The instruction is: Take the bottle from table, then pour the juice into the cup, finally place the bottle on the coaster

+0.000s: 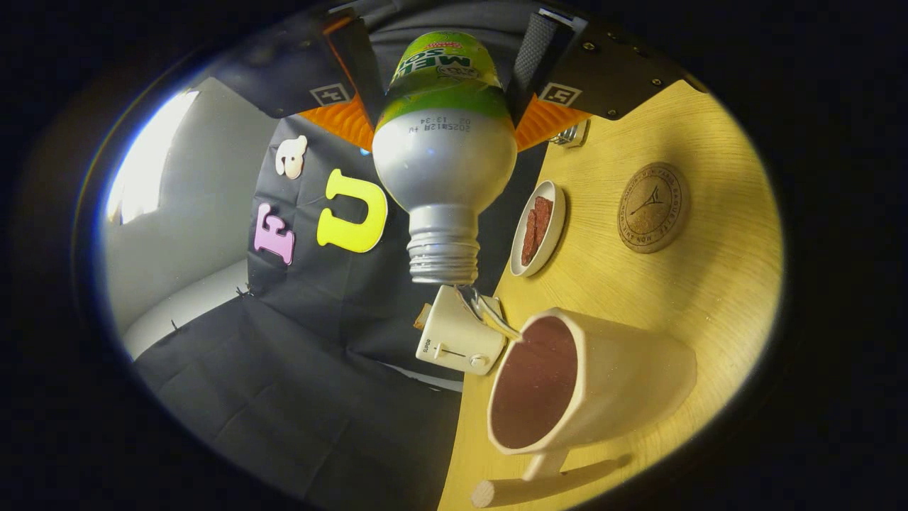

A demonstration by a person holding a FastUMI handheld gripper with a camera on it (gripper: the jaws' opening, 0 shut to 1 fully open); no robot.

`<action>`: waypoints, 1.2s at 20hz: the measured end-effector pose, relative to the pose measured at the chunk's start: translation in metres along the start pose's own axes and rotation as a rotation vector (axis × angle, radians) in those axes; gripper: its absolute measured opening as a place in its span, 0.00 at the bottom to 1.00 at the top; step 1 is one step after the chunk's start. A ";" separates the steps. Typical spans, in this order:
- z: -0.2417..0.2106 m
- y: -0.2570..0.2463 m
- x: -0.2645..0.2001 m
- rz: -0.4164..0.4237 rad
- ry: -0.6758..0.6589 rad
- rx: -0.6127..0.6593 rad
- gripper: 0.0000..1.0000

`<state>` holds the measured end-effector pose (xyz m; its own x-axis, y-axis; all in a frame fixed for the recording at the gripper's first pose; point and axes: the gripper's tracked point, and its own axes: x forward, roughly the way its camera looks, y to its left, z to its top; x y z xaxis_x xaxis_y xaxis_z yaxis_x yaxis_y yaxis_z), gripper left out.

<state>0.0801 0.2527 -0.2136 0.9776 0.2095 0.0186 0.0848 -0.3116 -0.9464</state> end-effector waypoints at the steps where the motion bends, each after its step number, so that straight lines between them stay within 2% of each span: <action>1: 0.000 0.000 0.000 -0.001 -0.002 -0.002 0.81; 18: 0.008 -0.021 -0.003 -0.084 -0.033 -0.168 0.81; 24: 0.022 -0.015 -0.013 -0.075 -0.064 -0.208 0.81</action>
<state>0.0616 0.2748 -0.2071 0.9534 0.2957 0.0599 0.2013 -0.4755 -0.8564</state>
